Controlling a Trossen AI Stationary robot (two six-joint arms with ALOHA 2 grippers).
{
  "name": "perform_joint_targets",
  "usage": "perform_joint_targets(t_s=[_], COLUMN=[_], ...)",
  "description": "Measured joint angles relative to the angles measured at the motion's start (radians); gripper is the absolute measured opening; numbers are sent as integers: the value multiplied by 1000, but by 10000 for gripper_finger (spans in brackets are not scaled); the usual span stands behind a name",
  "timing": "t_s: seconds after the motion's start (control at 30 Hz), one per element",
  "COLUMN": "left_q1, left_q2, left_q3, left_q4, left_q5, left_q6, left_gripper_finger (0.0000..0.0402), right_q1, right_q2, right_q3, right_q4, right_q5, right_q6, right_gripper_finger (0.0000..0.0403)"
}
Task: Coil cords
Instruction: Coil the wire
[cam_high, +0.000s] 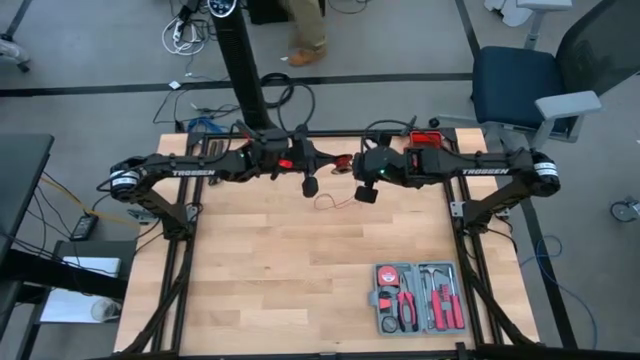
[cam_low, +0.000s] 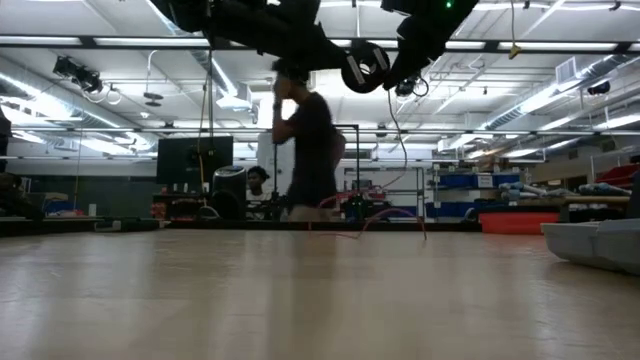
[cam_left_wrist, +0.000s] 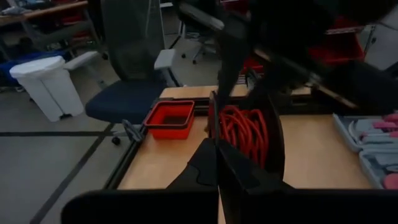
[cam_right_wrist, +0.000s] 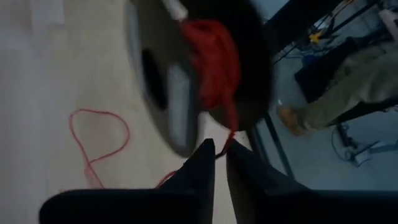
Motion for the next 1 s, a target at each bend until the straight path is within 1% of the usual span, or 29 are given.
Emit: perform_joint_targets(t_s=[0.17,0.23,0.47,0.53,0.6,0.67,0.77,0.83,1.0], left_q1=[0,0,0,-1,-1,0,9,18,39], left_q2=[0,-1,-1,-1,-1,-1,-1,-1,0], left_q3=[0,0,0,-5,-36,-73,-111,-114,-115], left_q4=[21,21,56,83,150,229,304,312,326], left_q5=[-2,-2,7,8,8,8,-3,-26,-40], left_q6=[-9,-21,-38,-51,-65,-89,-113,-132,-200], left_gripper_finger=[0,0,0,0,0,0,0,0,0], right_q1=[12,14,14,16,23,45,96,130,202], right_q2=[-9,-28,-117,-121,-121,-123,-127,-125,-124], right_q3=[-68,-114,-360,-419,-464,-482,-483,-474,-440], right_q4=[56,116,365,398,407,428,428,422,417], right_q5=[-2,-1,-6,-7,-8,18,101,117,135], right_q6=[49,57,83,99,105,89,13,-48,-186], right_gripper_finger=[55,58,57,59,61,61,60,60,62])
